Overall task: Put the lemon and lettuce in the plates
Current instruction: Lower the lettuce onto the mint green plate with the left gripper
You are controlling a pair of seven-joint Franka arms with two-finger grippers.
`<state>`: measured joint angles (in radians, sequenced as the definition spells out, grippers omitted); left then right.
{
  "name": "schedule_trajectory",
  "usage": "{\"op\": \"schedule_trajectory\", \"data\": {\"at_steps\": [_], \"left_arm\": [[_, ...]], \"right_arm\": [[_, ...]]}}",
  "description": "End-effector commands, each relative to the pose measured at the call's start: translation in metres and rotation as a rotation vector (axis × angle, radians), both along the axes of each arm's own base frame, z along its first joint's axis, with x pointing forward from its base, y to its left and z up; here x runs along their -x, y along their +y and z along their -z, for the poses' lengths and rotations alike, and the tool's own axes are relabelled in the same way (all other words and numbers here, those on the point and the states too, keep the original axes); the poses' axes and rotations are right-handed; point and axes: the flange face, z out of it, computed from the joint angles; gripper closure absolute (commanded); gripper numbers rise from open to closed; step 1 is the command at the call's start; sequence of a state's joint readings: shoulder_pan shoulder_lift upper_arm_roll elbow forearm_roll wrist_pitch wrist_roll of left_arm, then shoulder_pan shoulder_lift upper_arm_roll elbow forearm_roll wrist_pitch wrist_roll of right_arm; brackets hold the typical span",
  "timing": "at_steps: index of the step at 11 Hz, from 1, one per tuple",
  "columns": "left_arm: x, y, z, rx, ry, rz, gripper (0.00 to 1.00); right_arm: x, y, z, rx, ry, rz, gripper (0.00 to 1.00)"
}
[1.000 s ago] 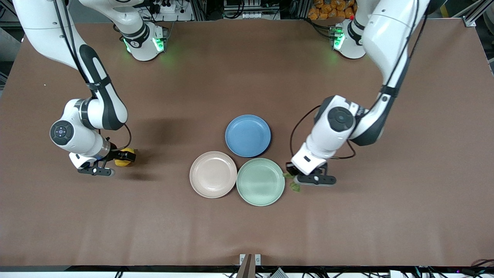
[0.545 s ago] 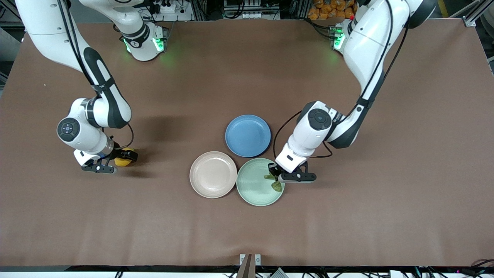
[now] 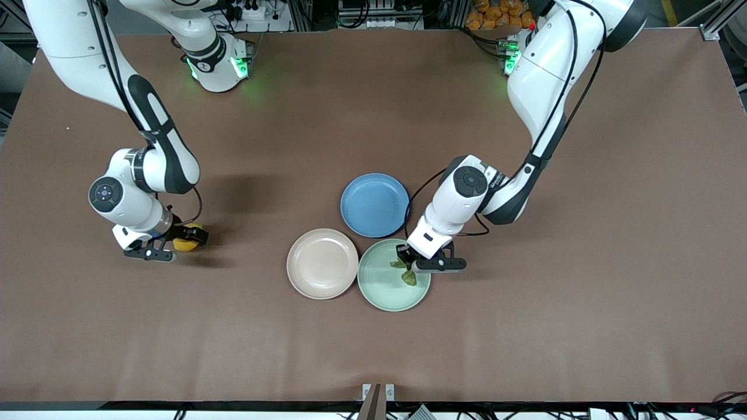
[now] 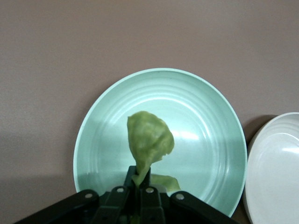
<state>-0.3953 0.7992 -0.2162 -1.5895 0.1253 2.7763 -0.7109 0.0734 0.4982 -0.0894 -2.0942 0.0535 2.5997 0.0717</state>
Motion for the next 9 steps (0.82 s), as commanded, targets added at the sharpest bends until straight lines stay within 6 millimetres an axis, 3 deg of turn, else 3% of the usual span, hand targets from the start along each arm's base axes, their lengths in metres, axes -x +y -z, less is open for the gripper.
{"op": "schedule_trajectory", "data": {"at_steps": [1,2,3,5,6,9], "left_arm": [[-0.004,-0.002,0.0,-0.009,-0.014,-0.016,0.87],[-0.003,-0.003,0.001,-0.01,-0.013,-0.014,0.87],[-0.001,-0.007,-0.001,-0.006,-0.013,-0.012,0.8],[-0.002,-0.009,-0.012,0.005,-0.025,-0.02,0.09],[-0.003,-0.01,-0.016,0.007,-0.031,-0.019,0.0],[-0.01,-0.013,-0.043,0.033,-0.064,-0.028,0.0]], "right_arm": [[0.002,-0.002,0.003,-0.008,-0.008,0.01,0.02],[0.002,-0.001,0.004,-0.007,-0.007,0.009,0.05],[0.002,0.0,0.004,-0.007,-0.007,0.007,0.09],[0.002,0.0,0.007,-0.007,-0.003,0.007,0.16],[0.002,0.0,0.006,-0.008,-0.005,0.009,0.19],[0.0,0.004,0.005,-0.009,-0.007,0.01,0.42]]}}
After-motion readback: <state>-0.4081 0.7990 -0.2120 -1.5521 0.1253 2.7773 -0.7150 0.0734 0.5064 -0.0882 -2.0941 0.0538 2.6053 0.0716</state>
